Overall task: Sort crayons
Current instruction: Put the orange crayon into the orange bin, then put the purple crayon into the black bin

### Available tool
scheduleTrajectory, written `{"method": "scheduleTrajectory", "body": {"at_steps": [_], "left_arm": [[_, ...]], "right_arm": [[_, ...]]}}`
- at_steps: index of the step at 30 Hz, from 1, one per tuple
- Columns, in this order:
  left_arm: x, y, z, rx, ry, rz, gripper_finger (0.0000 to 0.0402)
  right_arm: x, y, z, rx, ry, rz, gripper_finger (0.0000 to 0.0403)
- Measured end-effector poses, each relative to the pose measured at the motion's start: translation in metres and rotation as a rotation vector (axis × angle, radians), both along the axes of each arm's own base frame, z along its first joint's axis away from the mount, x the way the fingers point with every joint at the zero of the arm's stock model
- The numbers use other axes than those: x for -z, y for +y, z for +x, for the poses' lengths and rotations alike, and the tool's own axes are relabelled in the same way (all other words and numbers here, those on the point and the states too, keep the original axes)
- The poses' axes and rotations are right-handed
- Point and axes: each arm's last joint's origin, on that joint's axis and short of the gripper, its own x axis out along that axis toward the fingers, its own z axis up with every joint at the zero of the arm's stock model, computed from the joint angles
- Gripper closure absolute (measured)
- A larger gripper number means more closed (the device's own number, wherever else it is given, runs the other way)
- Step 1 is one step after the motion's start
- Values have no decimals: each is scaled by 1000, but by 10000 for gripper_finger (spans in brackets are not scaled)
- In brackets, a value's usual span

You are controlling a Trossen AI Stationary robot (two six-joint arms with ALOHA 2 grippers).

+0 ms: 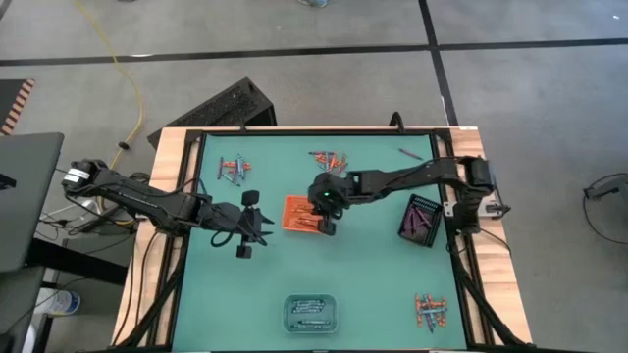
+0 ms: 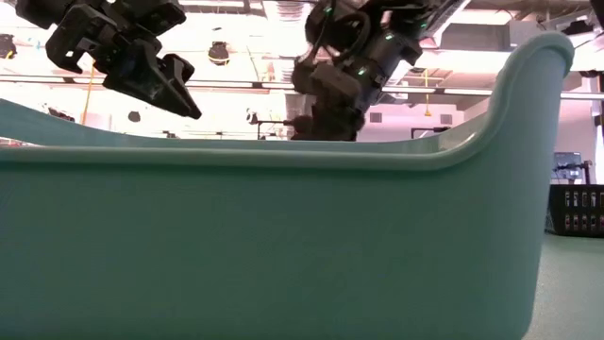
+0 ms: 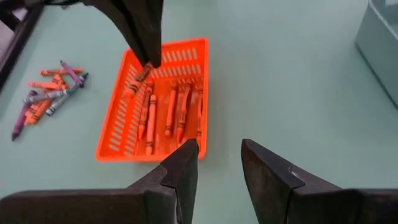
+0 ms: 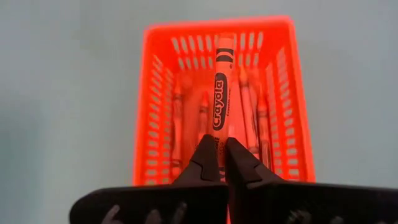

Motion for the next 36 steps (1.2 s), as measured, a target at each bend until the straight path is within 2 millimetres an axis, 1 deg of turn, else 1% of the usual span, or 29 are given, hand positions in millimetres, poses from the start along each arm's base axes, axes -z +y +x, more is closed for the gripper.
{"method": "scheduleTrajectory", "body": {"at_steps": [3, 6, 9, 11, 15, 21, 24, 27, 33, 36], "left_arm": [[2, 0, -1, -3, 25, -6, 287], [4, 0, -2, -4, 42, -3, 287], [4, 0, -2, -4, 43, -3, 287], [4, 0, -2, -4, 43, -3, 287], [5, 1, -3, 0, 57, 6, 287], [5, 1, -3, 12, 60, 24, 287], [5, 1, -3, 13, 61, 25, 287], [6, 1, -4, 13, 73, 28, 287], [8, 1, -5, 13, 93, 32, 287], [8, 1, -5, 13, 95, 32, 287]], "right_arm": [[4, -1, 8, -1, 62, 3, 399], [3, -2, 14, 1, 75, 4, 398], [2, -3, 17, -16, 92, -8, 384], [0, -3, 17, -23, 98, -12, 366], [-6, -3, 18, -40, 107, -27, 316], [-22, -6, 18, -62, 159, -49, 251], [-33, -13, 7, -17, 262, -94, 234], [-45, -26, -12, 55, 363, -164, 231], [-69, -50, -60, 198, 589, -288, 241], [-72, -65, -86, 268, 652, -325, 247]]}}
